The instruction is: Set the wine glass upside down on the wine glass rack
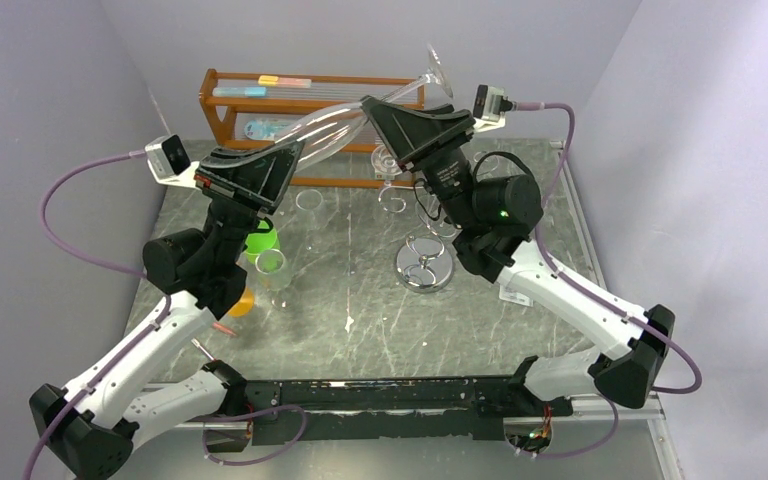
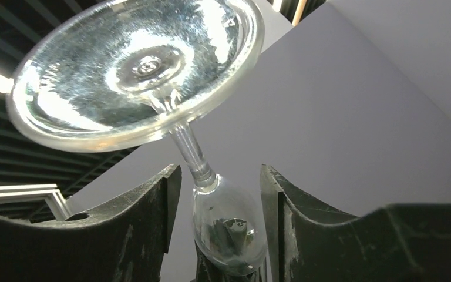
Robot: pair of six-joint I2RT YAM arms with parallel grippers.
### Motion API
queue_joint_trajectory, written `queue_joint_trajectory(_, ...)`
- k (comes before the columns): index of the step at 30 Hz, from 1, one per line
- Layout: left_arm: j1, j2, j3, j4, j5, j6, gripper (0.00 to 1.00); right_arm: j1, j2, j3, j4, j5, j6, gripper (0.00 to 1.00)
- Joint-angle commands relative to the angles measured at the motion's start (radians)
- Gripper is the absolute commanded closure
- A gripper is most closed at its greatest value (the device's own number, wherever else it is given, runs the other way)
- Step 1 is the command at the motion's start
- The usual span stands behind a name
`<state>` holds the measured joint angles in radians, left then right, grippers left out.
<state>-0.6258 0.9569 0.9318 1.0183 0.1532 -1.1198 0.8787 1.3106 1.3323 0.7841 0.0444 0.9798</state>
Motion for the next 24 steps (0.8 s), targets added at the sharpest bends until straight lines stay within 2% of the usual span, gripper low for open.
queue_joint_trajectory(1, -0.005, 0.006, -0.012, 0.112, 0.022, -0.029, 0.95, 0.008, 0.019, 0.036, 0.049, -0.030, -0.016, 0.48)
queue_joint_trajectory(14, -0.004, 0.003, -0.054, 0.190, 0.034, -0.028, 0.94, 0.021, 0.030, 0.034, 0.088, -0.008, -0.024, 0.99)
queue_joint_trajectory(16, -0.005, -0.009, -0.068, 0.180, 0.028, -0.030, 0.85, 0.022, 0.024, 0.034, 0.087, -0.002, -0.031, 1.00)
queue_joint_trajectory(19, -0.004, -0.031, -0.091, 0.162, 0.007, -0.029, 0.62, 0.022, 0.012, 0.030, 0.078, 0.009, -0.043, 1.00)
queue_joint_trajectory(24, -0.004, -0.071, -0.105, 0.105, -0.004, -0.002, 0.39, 0.023, -0.021, 0.024, 0.031, 0.029, -0.062, 1.00)
